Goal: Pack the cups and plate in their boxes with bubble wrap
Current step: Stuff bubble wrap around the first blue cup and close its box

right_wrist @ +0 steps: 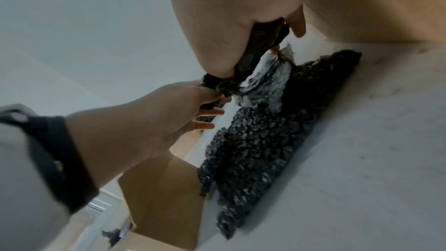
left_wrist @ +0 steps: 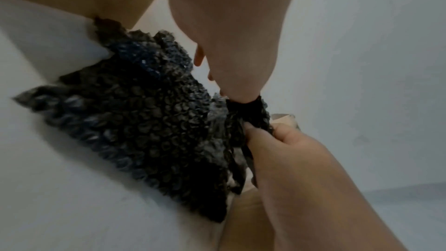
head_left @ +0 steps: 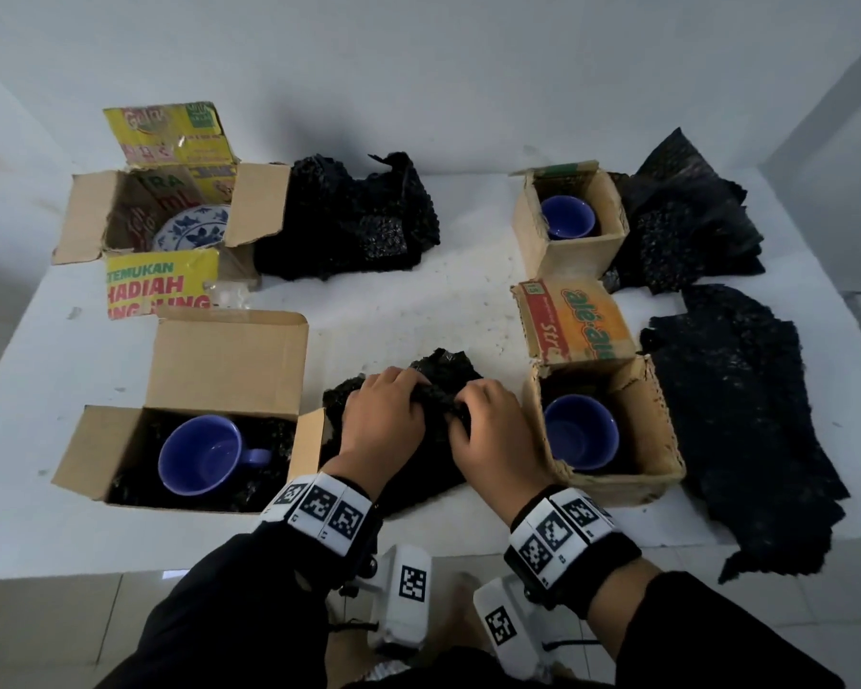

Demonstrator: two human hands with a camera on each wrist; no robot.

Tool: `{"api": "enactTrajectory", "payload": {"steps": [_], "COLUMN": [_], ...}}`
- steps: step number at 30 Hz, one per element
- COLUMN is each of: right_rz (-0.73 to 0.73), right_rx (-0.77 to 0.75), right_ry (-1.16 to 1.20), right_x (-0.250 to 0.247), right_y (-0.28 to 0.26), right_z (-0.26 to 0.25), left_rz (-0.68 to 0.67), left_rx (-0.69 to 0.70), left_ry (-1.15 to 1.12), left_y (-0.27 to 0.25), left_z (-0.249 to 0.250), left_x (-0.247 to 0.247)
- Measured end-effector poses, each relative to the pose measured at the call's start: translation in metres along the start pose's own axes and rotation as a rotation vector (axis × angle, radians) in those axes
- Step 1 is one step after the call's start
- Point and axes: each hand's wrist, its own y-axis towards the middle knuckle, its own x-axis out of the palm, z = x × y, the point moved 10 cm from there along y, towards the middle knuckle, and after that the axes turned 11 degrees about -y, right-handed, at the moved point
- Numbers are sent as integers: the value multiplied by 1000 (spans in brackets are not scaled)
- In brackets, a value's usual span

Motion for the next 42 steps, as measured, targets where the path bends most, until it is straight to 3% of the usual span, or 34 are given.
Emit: {"api": "enactTrajectory", "payload": {"steps": [7, 10, 15, 21, 24, 31, 34, 38, 42], "right_rz": [148, 105, 85, 48, -87, -424, -453, -461, -452], "right_rx": [44, 47, -58, -253, -367, -433, -479, -472, -478], "right_ry": [81, 221, 348, 298, 272, 61, -110, -204, -271], "right_x": [-49, -60, -70, -67, -49, 35, 60, 81, 95], "right_y": [18, 32, 49, 57, 52, 13, -3, -17, -28], "right_z": [-9, -20, -68, -150, -189, -224, -230, -229, -231], "left_rz": [60, 128, 108, 172, 166, -61, -3, 165, 122], "left_rx": [81, 138, 174, 105, 72, -31, -20, -45, -192], "left_ry": [-176, -264, -400, -496, -442, -293, -286, -438, -873], "left_y": [9, 5, -13, -47, -61, -92, -100, -112, -118], "left_z": [35, 36, 7, -51, -84, -158, -181, -205, -229], "left_x": [-45, -83, -135, -184, -195, -164, -163, -173, -155]}}
